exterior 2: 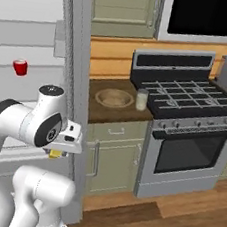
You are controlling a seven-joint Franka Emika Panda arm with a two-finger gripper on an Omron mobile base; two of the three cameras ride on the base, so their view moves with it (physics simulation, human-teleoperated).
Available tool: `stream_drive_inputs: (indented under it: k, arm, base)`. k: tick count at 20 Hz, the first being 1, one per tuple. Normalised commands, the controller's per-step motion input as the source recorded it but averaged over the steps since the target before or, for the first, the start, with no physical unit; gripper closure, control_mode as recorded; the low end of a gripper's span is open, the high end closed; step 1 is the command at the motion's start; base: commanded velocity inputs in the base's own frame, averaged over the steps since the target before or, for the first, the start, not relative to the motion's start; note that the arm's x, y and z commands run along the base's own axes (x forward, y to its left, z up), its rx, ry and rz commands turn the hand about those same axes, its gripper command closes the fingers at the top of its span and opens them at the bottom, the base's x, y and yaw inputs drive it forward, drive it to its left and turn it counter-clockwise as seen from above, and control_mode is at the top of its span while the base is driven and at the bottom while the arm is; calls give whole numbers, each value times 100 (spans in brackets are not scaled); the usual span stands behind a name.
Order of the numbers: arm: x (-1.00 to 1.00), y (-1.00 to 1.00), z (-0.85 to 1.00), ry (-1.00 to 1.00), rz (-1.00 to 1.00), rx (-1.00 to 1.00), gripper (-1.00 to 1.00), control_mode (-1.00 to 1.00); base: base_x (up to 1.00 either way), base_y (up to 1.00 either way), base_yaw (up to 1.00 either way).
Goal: Grab a lemon wedge from the fridge and one ice cube from the ice bowl, and put them in the glass of lemonade.
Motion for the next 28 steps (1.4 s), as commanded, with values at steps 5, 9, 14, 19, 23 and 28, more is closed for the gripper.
stream_drive_inputs:
  k: [5,9,14,19,23,28]
  arm:
    - [0,0,0,0,0,0,100,100]
    - [0,0,0,0,0,0,100,100]
    - [0,0,0,0,0,0,100,100]
    - [0,0,0,0,0,0,100,100]
    - [0,0,0,0,0,0,100,100]
    - [0,0,0,0,0,0,100,100]
  base:
    - [0,-40,-69]
    - [0,-43,-60]
    - [15,-38,-49]
    - [92,-25,-12]
    - [100,-46,22]
    - [100,-41,62]
